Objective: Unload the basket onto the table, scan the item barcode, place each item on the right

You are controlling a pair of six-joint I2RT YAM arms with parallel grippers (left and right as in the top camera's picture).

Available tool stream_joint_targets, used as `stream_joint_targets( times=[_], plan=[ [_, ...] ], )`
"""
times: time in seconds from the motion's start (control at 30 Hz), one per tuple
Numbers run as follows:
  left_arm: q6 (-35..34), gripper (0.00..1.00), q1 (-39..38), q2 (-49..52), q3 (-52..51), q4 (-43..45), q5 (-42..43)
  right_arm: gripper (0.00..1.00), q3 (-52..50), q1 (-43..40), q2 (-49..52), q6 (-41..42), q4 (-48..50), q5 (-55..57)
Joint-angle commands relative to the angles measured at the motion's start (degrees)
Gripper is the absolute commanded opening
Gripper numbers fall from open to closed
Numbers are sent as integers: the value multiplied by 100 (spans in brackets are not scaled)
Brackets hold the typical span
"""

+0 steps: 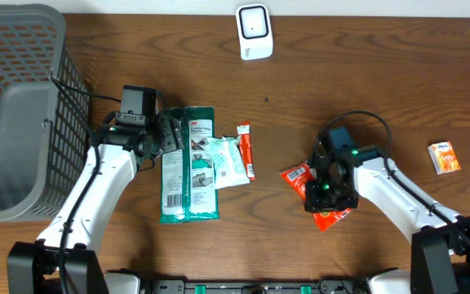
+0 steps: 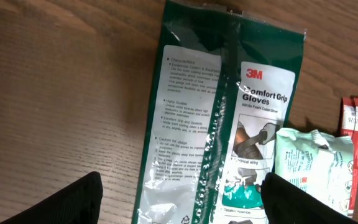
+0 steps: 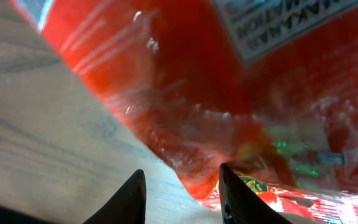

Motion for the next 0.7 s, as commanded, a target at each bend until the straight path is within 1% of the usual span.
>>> stream_joint_targets(
  times=[0.0,0.13,0.27,0.33,0.47,0.5,0.57,0.63,0.67],
  plan=[
    [-7,82,15,35,-48,0,35,34,-197,-13,-50,382,258,-120],
    [-7,82,15,35,-48,0,37,34,-212,109,-52,426,723,-243],
    [-7,82,15,35,-48,0,35,35,-212,133,-52,507,944,-334],
    [-7,82,15,35,-48,-2,37,35,-164,129,-55,439,977,-748],
    [-7,82,15,35,-48,-26,175,38,201,37,-151,-103,874,-1821],
    [-7,78,15,33,-46,-24,337,38,343,-17,-205,-225,780,-2041],
    [-2,55,15,26,-22,-2,774,40,673,-205,-326,-417,426,-2041],
    [20,15,15,4,35,-2,1182,40,898,-446,-420,-579,175,-1790],
    [22,7,4,-15,66,0,1429,40,964,-621,-466,-577,125,-1598]
  ],
)
